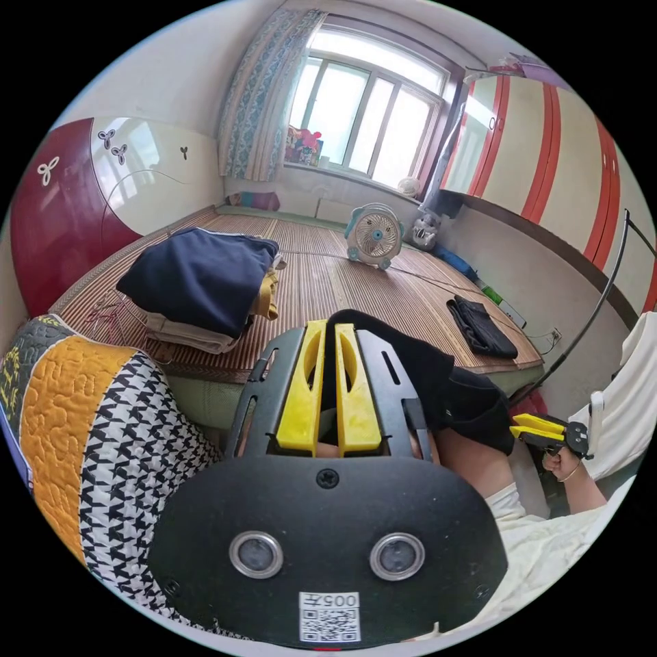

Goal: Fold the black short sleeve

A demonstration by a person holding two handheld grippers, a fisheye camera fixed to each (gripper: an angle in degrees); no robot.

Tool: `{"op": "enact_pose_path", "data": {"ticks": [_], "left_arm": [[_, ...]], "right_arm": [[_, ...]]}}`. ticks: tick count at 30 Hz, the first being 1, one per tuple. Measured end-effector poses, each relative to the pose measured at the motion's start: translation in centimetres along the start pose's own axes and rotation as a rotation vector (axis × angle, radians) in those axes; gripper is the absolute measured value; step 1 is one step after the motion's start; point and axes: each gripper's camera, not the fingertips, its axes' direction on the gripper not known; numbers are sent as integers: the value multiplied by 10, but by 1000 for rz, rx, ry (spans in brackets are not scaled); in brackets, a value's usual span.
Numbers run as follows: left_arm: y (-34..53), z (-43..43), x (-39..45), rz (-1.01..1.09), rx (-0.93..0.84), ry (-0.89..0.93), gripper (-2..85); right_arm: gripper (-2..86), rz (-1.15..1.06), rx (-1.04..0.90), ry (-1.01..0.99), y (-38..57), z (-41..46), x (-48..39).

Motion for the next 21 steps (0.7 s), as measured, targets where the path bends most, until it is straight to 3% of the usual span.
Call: {"op": "enact_pose_path", "data": {"ticks": [3, 11, 17, 21], "left_arm": [[6, -12, 0, -9, -11, 12, 19], [22, -46, 13, -10, 1, 20, 22], [27, -85, 39, 23, 42, 33, 23], [21, -127, 66, 91, 132, 53, 21]], "right_arm": [[64, -17, -77, -19, 5, 10, -8], [-8, -60, -50, 65, 22, -28, -28], [-11, 37, 95, 104, 25, -99, -10], [-11, 73, 257, 253, 14, -167, 2]]}}
